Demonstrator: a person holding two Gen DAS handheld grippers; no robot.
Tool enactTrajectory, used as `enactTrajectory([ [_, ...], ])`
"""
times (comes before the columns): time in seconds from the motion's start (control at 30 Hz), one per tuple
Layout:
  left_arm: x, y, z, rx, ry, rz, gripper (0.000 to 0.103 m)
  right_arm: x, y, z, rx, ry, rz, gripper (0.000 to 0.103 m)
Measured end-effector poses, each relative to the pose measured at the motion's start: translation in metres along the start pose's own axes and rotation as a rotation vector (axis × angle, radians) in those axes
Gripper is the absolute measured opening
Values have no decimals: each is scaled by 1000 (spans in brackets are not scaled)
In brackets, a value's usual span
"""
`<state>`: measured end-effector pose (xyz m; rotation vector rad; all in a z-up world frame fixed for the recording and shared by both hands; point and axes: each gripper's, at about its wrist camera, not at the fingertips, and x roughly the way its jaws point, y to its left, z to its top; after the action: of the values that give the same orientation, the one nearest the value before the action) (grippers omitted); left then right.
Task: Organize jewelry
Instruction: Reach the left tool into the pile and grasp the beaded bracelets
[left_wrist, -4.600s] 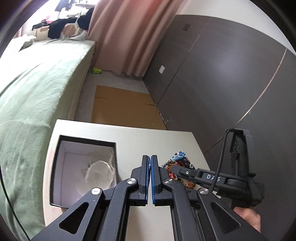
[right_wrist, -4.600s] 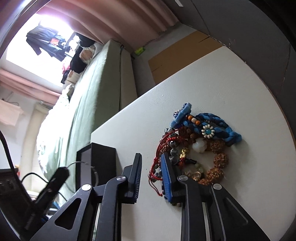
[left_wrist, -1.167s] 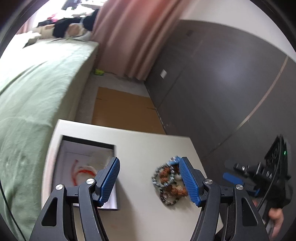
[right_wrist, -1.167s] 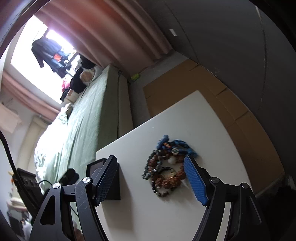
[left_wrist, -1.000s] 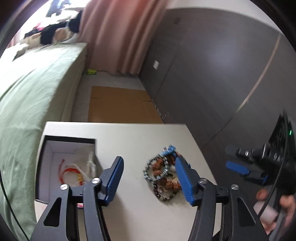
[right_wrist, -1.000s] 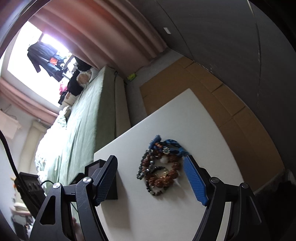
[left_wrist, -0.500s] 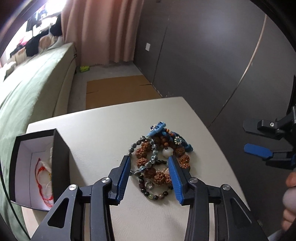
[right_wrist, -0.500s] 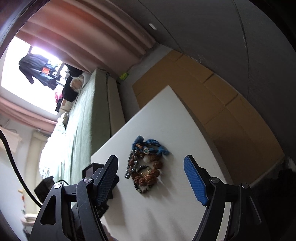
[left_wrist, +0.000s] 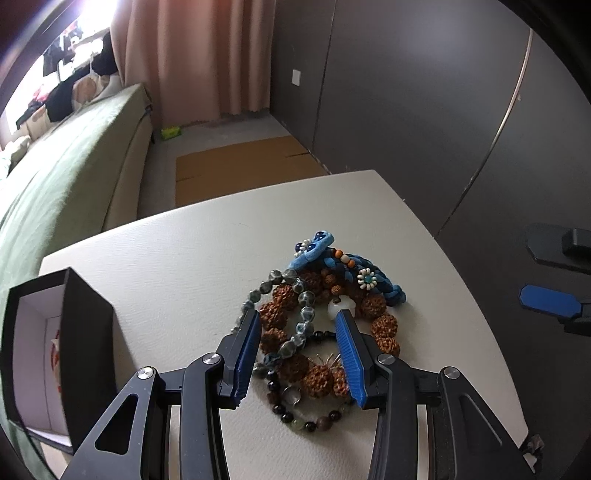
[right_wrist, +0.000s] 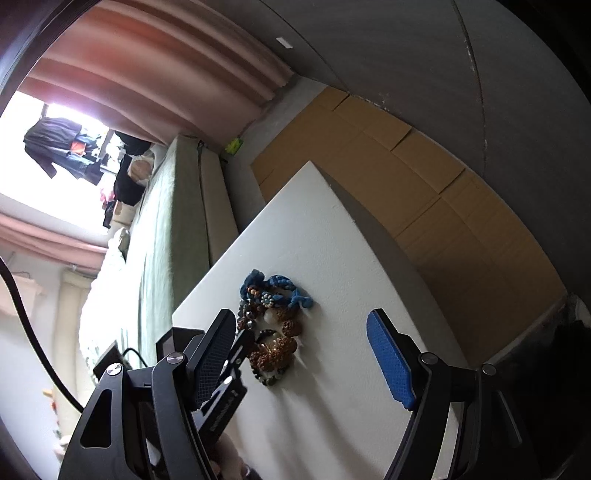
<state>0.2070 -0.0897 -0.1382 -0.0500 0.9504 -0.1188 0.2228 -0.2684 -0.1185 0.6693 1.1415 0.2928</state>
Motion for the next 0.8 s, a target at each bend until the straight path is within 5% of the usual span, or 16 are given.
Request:
enactTrajectory([
  [0.17, 6, -5, -1, 35, -6, 49, 42, 5, 3, 0, -19, 14, -2, 75],
  [0.3, 8, -2, -4, 69, 2, 117, 22, 7, 3, 0, -15, 15, -9, 75],
  [0.8, -25, 43, 1, -137, -18, -134, 9, 18, 18, -5, -58, 21, -34, 75],
])
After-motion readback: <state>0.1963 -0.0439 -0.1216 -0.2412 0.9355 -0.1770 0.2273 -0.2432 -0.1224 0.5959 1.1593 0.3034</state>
